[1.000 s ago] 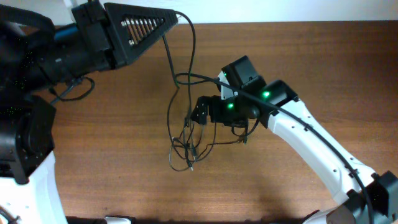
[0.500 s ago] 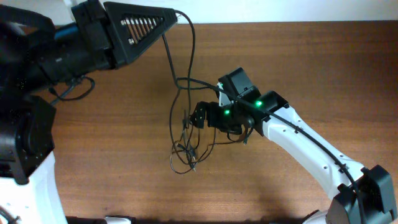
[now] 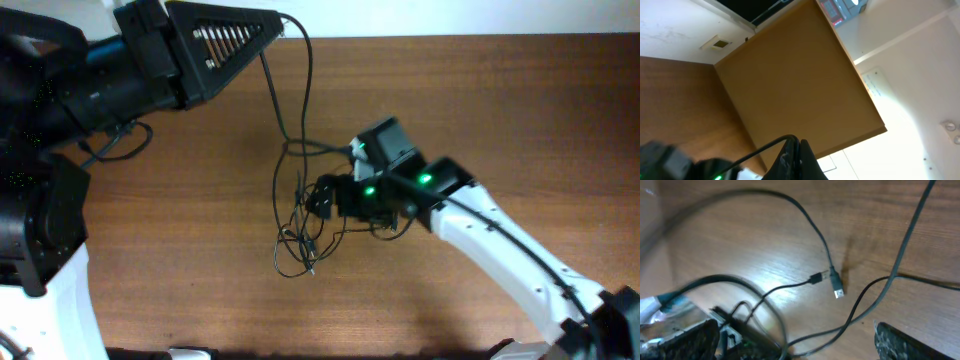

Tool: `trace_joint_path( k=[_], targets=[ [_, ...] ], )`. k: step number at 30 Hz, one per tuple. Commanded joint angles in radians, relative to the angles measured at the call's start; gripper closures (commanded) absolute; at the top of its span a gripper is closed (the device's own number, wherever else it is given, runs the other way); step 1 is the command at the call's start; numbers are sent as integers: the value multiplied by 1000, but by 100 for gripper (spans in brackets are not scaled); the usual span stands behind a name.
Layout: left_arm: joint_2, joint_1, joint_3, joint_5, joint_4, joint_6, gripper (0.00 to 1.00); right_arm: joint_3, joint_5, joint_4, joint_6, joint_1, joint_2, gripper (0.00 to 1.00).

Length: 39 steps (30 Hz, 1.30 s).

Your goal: Untangle cables

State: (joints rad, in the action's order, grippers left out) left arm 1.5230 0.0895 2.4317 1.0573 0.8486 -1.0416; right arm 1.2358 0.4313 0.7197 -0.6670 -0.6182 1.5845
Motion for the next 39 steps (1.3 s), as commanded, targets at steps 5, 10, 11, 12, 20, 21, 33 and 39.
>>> trace_joint_path(
  k=[5,10,11,12,20,21,33,39],
  targets=[
    [-9,1,6,-10,-5,-19,100,-61,-200,-101,-48,-54,61,1],
    [-9,1,6,-10,-5,-19,100,-61,-298,-34,-48,-14,67,70],
    [-9,0,6,-10,-5,-19,100,-61,-324,-14,-48,-2,67,83],
    [-9,-7,6,-10,-5,-18,100,-61,-337,3,-47,11,67,91],
    [-8,-152,5,-267,329,261,100,76,-206,160,131,164,-49,96],
    [-7,-166,5,-433,420,296,100,132,-208,211,165,182,-76,96],
    [100,-178,5,-1477,782,273,100,848,-629,635,280,408,-191,96],
    [183,-225,-12,-1519,839,227,100,1065,-811,645,293,510,-203,96]
  ],
)
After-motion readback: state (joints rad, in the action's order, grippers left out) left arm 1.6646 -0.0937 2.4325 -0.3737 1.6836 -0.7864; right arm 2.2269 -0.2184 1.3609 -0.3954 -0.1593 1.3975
